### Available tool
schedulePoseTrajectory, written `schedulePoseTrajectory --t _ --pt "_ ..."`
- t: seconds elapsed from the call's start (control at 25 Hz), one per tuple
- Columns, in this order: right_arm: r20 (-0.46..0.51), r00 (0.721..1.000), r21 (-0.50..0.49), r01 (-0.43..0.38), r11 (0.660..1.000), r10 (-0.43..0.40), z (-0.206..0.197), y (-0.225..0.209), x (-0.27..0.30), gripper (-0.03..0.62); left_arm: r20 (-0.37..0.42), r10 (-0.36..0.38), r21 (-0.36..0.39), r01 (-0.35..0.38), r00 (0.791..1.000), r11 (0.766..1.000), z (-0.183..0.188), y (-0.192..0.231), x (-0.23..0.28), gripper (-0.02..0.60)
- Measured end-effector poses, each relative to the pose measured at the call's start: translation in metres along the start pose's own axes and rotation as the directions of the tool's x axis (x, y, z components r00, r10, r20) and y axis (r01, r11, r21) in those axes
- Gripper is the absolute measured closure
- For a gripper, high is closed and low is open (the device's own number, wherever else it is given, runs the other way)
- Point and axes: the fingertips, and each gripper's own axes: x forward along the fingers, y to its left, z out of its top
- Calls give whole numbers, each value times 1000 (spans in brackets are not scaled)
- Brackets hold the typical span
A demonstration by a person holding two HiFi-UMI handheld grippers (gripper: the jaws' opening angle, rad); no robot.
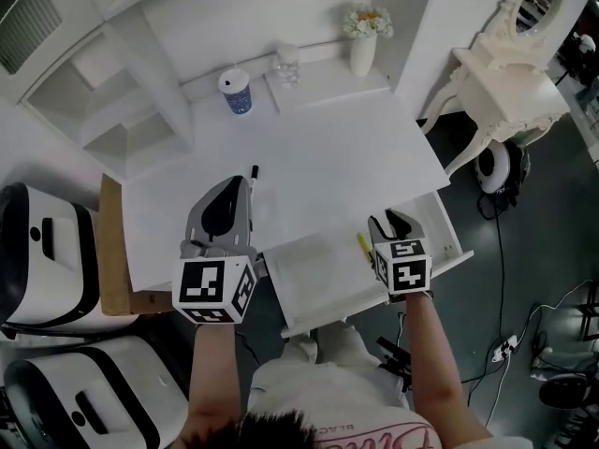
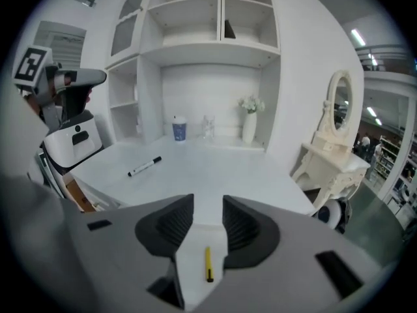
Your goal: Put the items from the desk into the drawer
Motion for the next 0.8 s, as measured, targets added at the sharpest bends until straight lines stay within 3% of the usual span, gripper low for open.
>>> schedulePoseTrajectory --t 0.2,0.44,0.6,0.8 --pt "154 987 38 36 999 -42 44 0 -47 578 37 -6 22 6 999 1000 17 2 -13 572" --pt "370 928 45 32 998 -47 106 5 -117 586 112 11 47 -16 994 999 50 8 -31 572" --pt "520 849 5 109 994 -96 152 12 -172 586 173 7 81 -22 985 996 76 10 -47 572" --pt "691 705 3 216 976 -158 198 26 -240 586 232 -11 109 -15 973 994 97 15 -68 572"
